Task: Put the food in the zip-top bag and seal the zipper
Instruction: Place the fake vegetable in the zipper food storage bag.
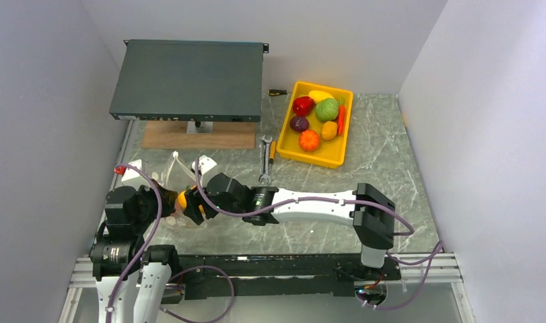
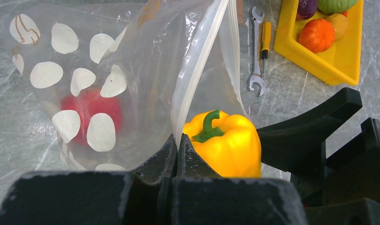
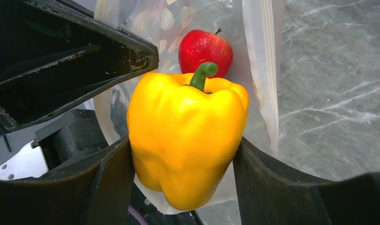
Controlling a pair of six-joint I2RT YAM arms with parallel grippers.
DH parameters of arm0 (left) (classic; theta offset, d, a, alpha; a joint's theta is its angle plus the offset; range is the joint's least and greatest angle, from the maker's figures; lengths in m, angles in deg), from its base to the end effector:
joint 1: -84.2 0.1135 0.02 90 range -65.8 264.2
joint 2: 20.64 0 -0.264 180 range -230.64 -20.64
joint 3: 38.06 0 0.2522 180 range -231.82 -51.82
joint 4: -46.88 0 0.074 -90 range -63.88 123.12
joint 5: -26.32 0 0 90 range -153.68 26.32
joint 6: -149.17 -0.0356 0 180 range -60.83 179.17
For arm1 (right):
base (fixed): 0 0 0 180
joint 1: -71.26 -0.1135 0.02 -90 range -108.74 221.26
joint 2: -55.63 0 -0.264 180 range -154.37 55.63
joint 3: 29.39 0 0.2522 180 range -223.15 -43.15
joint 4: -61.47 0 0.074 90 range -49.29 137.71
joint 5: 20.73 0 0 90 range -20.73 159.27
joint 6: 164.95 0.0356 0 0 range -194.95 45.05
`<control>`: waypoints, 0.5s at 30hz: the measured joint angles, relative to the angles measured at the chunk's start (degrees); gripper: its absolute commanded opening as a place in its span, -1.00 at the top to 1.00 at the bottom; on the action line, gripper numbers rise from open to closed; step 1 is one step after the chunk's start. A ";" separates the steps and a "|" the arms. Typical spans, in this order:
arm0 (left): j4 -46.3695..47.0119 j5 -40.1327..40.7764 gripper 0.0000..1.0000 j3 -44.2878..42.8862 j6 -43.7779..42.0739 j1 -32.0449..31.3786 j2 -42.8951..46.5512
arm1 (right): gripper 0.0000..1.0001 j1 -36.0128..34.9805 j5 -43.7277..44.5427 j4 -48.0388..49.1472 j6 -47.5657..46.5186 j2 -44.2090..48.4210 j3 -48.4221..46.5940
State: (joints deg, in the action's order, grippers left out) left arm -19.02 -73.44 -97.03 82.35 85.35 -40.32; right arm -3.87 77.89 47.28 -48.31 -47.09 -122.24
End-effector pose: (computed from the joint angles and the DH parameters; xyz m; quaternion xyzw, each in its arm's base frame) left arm 0.0642 -0.0047 0.3133 -0.1350 0.8382 -0.1711 0.5000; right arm 0.1146 0.4107 0.2833 -0.3062 0.7796 0.3813 0.3913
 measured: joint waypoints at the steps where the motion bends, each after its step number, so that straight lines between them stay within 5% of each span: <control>1: 0.04 0.11 1.00 0.00 0.00 0.00 0.02 | -0.57 0.00 0.07 -0.20 0.02 -0.39 -0.44; 5: 0.20 0.13 1.00 0.00 0.00 0.02 0.04 | -0.89 0.13 0.33 -0.83 0.31 -1.46 -1.88; 15: 0.20 0.15 1.00 0.00 0.02 0.00 0.04 | -0.95 0.61 0.33 -1.14 0.42 -1.53 -2.80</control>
State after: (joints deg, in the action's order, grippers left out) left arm -18.83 -73.28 -97.03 82.38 85.35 -40.28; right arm -3.26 78.22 46.14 -47.90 -48.62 -125.04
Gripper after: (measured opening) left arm 0.013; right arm 0.971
